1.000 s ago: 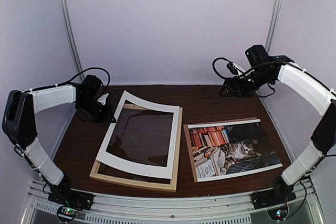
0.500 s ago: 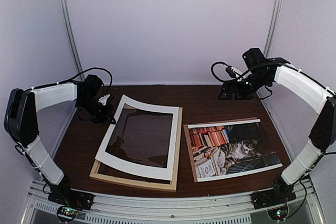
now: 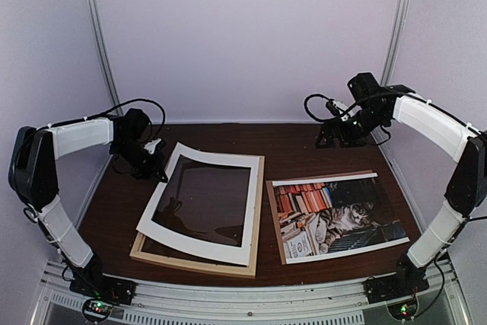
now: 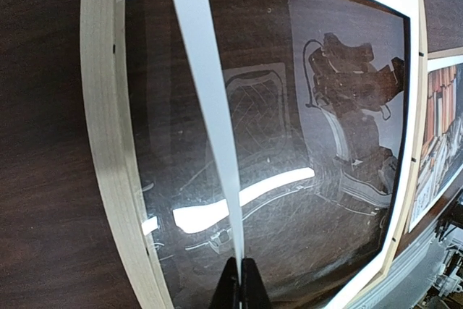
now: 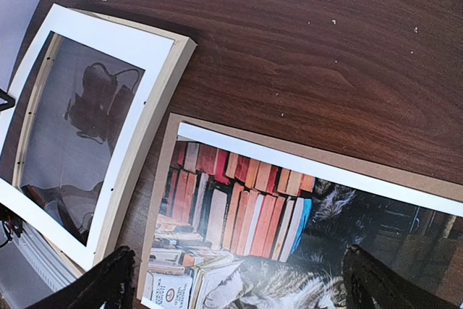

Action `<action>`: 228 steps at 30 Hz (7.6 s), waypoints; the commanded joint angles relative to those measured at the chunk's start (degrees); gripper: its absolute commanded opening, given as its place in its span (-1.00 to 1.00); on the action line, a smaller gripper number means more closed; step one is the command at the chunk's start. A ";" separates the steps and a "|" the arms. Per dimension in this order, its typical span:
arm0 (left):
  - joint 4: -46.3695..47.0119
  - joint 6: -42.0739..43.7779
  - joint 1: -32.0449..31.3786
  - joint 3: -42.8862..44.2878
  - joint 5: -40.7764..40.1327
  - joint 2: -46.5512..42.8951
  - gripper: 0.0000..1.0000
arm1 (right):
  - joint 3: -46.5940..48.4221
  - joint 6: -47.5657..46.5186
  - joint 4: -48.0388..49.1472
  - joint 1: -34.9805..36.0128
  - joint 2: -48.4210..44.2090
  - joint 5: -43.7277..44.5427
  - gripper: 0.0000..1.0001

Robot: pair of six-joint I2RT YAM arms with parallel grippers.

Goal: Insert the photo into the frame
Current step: Place the glass panel in the frame body, then rotate the photo at the center of the board.

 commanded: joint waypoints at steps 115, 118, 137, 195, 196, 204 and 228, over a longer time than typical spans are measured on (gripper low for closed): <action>25.08 2.50 -23.14 2.29 -12.39 -9.78 0.95 | -30.17 12.90 14.13 -20.82 -13.02 19.98 1.00; 25.32 2.98 -25.41 5.05 -10.92 -5.28 0.92 | -33.15 14.49 15.77 -25.23 -11.36 16.30 1.00; 25.04 4.79 -40.36 22.45 -5.21 20.97 0.70 | -47.41 19.69 14.40 -36.79 -18.68 13.37 0.96; 10.62 -5.35 -41.15 34.86 -15.20 39.50 0.23 | -42.53 13.23 25.03 -26.17 -4.01 -3.43 0.10; 10.39 -5.34 -41.16 35.07 -15.07 39.71 0.23 | -42.39 13.14 24.74 -26.17 -4.51 -1.93 0.15; 9.51 -5.28 -41.13 35.08 -15.24 40.40 0.20 | -41.01 12.50 25.46 -26.17 -2.66 1.60 0.35; 9.51 -4.92 -41.16 34.88 -14.34 40.93 0.13 | -42.11 10.91 31.74 -24.03 -6.37 -15.02 0.03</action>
